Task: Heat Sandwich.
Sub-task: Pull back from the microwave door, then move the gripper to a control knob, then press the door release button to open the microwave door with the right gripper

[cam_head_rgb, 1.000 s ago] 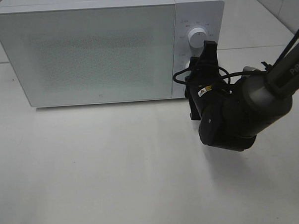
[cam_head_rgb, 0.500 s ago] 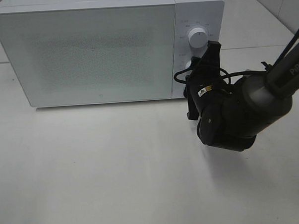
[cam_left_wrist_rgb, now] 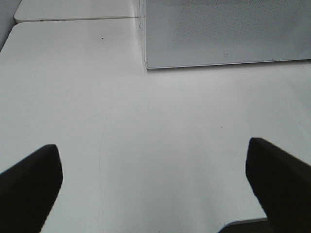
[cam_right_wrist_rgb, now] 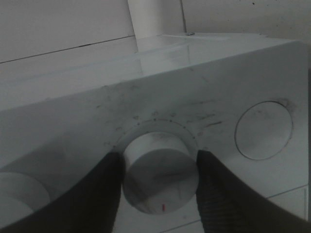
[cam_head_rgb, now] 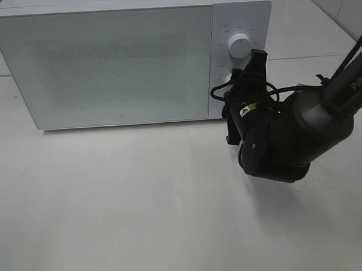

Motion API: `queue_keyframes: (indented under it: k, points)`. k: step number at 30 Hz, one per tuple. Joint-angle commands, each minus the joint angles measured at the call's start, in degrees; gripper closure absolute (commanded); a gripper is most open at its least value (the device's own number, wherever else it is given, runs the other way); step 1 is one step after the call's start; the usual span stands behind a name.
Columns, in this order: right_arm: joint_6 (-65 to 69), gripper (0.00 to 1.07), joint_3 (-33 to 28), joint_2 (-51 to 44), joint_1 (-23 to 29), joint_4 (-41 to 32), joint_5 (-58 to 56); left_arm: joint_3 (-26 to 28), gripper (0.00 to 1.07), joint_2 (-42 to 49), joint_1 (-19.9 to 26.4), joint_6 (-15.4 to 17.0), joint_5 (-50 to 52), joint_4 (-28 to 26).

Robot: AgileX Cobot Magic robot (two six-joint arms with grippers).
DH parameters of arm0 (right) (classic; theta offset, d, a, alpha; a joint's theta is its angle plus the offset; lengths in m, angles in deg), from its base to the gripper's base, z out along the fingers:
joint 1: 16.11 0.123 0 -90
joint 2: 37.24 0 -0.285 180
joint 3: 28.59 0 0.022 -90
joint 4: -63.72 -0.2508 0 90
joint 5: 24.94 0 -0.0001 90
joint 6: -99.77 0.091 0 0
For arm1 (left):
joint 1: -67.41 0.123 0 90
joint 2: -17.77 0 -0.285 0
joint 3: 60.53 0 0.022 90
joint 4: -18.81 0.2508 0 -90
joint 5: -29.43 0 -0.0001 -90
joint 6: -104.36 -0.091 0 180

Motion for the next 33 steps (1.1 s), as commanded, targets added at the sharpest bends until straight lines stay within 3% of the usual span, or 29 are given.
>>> queue_keyframes:
  k: [1, 4, 6, 16, 24, 33]
  points:
    - [-1.4, 0.42, 1.6, -0.5, -0.5, 1.8, 3.6, -0.2, 0.09, 1.2, 0.1, 0.3, 0.5, -0.1]
    - [-2.9, 0.28, 1.6, -0.5, -0.5, 1.9, 3.8, -0.2, 0.09, 1.2, 0.1, 0.3, 0.5, -0.1]
    - [-2.9, 0.27, 1.6, -0.5, -0.5, 2.1, 3.8, -0.2, 0.09, 1.2, 0.1, 0.3, 0.5, -0.1]
    - [-2.8, 0.31, 0.1, -0.7, -0.5, 5.8, 4.0, -0.2, 0.09, 1.2, 0.1, 0.3, 0.5, -0.1]
    - [-2.6, 0.31, -6.0, -4.6, -0.3, 8.2, 3.4, -0.2, 0.09, 1.2, 0.1, 0.3, 0.5, -0.1]
    - [-2.6, 0.31, -13.9, -10.1, -0.3, 15.6, -1.0, -0.2, 0.09, 1.2, 0.1, 0.3, 0.5, -0.1]
